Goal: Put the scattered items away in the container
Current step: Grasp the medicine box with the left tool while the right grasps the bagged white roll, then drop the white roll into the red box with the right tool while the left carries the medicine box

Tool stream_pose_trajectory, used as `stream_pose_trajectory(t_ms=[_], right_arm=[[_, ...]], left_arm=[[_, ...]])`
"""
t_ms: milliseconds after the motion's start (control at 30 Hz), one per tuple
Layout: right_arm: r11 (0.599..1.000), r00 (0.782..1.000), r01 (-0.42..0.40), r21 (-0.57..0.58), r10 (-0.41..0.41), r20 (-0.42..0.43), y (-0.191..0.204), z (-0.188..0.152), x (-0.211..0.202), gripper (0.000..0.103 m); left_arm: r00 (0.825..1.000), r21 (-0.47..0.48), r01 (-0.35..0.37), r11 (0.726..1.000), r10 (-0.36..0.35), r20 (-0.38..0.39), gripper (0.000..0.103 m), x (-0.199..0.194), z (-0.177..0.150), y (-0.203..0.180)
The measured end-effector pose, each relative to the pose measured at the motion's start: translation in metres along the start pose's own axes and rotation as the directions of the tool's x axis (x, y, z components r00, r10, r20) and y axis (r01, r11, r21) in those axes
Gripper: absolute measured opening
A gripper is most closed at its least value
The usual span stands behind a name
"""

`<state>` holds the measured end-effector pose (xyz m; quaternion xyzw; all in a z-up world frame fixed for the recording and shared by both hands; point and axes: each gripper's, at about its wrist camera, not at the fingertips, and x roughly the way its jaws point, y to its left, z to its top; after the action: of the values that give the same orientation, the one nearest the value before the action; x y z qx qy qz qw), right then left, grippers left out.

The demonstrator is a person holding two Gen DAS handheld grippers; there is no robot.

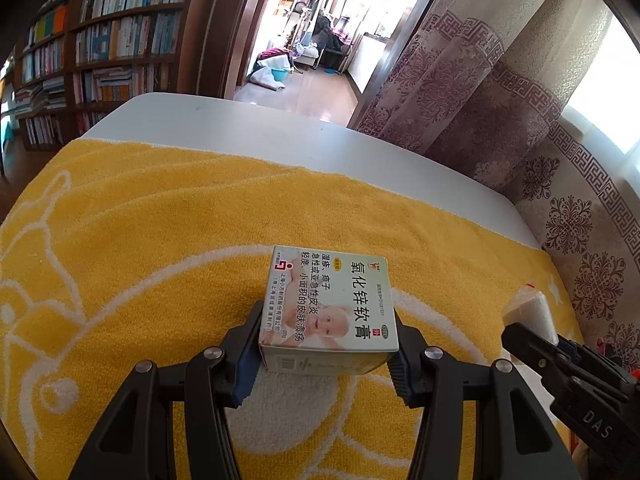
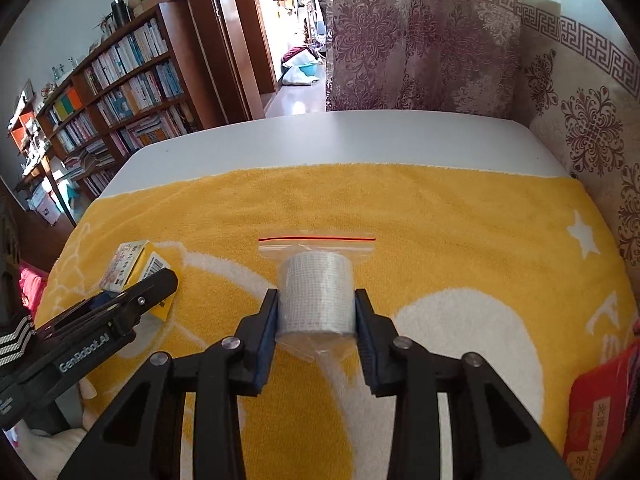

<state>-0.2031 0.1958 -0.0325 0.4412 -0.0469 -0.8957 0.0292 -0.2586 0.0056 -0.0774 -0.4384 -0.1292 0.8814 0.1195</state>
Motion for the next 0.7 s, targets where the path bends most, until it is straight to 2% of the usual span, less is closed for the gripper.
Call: stream_pose_trajectory(t_ms=[300,467,700], right_arm=[[0.999,0.993,-0.036,0.0,0.035,0.115,0.0,-0.04,-0.08,0.039],[1.0,0.982,-0.017,-0.026,0.022,0.187,-0.003,-0.061,-0.124,0.039],[0.999,0.963,0.014,0.036,-0.023,0.269,-0.045,-0.097,-0.183,0.039]], left_arm=[[0.996,0.083,-0.056,0.995,0.05,0.076,0.055,-0.016,-0.003,-0.019],[0.99,0.138,-0.084,0.987,0.066,0.129,0.055,-0.029,-0.008,-0.034],[0.988,0.192,-0.047,0.98,0.017,0.156,0.055,-0.049,-0.013,-0.055]])
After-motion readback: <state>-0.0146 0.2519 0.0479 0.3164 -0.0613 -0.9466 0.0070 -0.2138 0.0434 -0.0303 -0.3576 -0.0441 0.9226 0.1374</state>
